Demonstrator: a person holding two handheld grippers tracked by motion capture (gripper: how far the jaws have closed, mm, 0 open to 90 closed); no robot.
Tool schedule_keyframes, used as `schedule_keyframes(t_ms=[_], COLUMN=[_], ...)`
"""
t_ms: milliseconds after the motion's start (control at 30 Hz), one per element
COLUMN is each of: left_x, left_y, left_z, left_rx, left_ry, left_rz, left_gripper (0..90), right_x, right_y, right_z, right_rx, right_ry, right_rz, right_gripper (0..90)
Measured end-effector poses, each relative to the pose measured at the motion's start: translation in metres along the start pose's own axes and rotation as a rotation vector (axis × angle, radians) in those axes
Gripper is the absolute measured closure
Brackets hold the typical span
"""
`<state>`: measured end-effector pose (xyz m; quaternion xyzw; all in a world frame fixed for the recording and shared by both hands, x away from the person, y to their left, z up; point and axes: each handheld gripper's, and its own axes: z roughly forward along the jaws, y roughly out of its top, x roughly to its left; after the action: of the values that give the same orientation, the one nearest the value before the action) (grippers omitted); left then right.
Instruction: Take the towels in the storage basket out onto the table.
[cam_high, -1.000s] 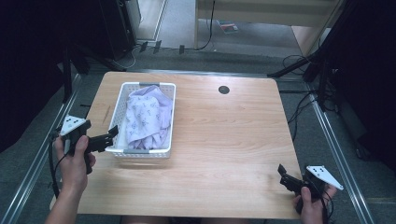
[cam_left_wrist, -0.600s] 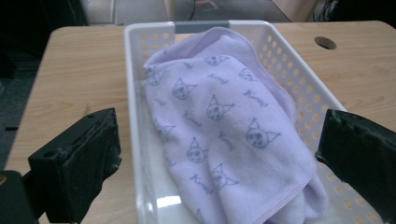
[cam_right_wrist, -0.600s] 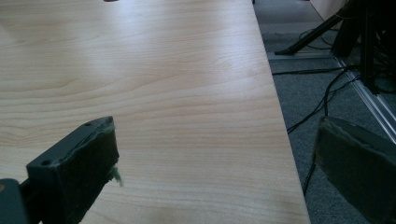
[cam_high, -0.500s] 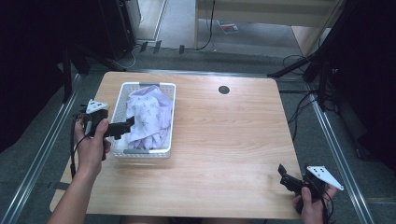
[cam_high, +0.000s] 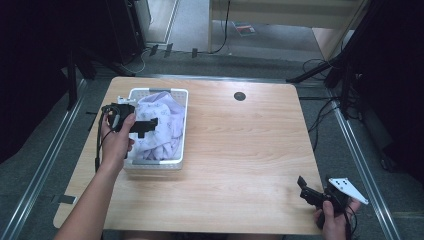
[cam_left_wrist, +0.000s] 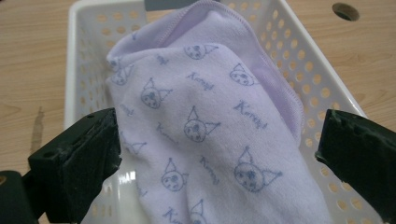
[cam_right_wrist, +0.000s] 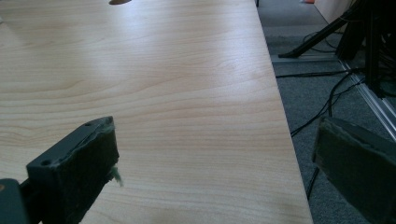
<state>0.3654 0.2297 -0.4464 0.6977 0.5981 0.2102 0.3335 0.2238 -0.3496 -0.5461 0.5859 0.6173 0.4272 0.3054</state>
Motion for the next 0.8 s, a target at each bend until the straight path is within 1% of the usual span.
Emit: schedule_keyframes(t_ms=[100,200,233,267,300,333,400,433,467,500,600,633,667,700,800], left_x=[-0.005,-0.01,-0.01,-0.012,-0.013,-0.014,-0.013,-0.013,-0.012,-0.012,-0.011,-0.01,-0.01,-0.01,-0.01], left_y=[0.005,0.008,0.008,0.008,0.008,0.007,0.007,0.007,0.008,0.008,0.008,0.008,0.007,0.007,0.005], left_z=[0.011,0.024,0.024,0.034,0.038,0.042,0.049,0.049,0.054,0.054,0.061,0.063,0.069,0.071,0.076], left_rx=[0.035,0.098,0.098,0.135,0.147,0.167,0.195,0.195,0.223,0.223,0.241,0.255,0.281,0.293,0.305], left_ry=[-0.006,-0.002,-0.002,0.018,0.035,0.044,0.031,0.031,0.016,0.016,0.0,-0.012,-0.022,-0.026,-0.025], left_rz=[0.01,0.031,0.031,0.042,0.047,0.04,0.03,0.03,0.017,0.017,-0.022,-0.026,-0.037,-0.036,-0.038], left_gripper=[0.1,0.1,0.1,0.1,0.3,1.4,2.1,1.9,1.6,1.4,1.1,1.1,1.1,1.0,0.0], right_x=[0.0,0.0,-0.001,-0.001,-0.001,-0.001,-0.001,-0.001,-0.001,-0.001,-0.001,-0.001,-0.001,-0.001,-0.001], right_y=[0.0,0.0,0.0,0.0,0.0,0.0,0.0,0.0,0.0,0.0,0.0,0.0,0.0,0.0,0.0], right_z=[0.0,0.0,0.0,0.0,0.0,0.0,0.0,0.0,0.0,0.0,0.0,0.0,0.0,0.0,0.0], right_rx=[0.002,0.002,0.002,0.001,0.002,0.0,0.0,0.0,0.0,0.0,-0.001,-0.001,-0.001,-0.002,-0.002], right_ry=[0.001,0.003,0.003,0.003,0.003,0.004,0.005,0.005,0.006,0.006,0.007,0.007,0.007,0.007,0.007], right_rz=[0.002,0.003,0.002,0.005,0.007,0.008,0.008,0.008,0.007,0.007,0.008,0.008,0.008,0.008,0.008], right_gripper=[0.6,0.6,0.6,0.6,0.6,0.6,0.6,0.6,0.6,0.6,0.6,0.6,0.6,0.6,0.6])
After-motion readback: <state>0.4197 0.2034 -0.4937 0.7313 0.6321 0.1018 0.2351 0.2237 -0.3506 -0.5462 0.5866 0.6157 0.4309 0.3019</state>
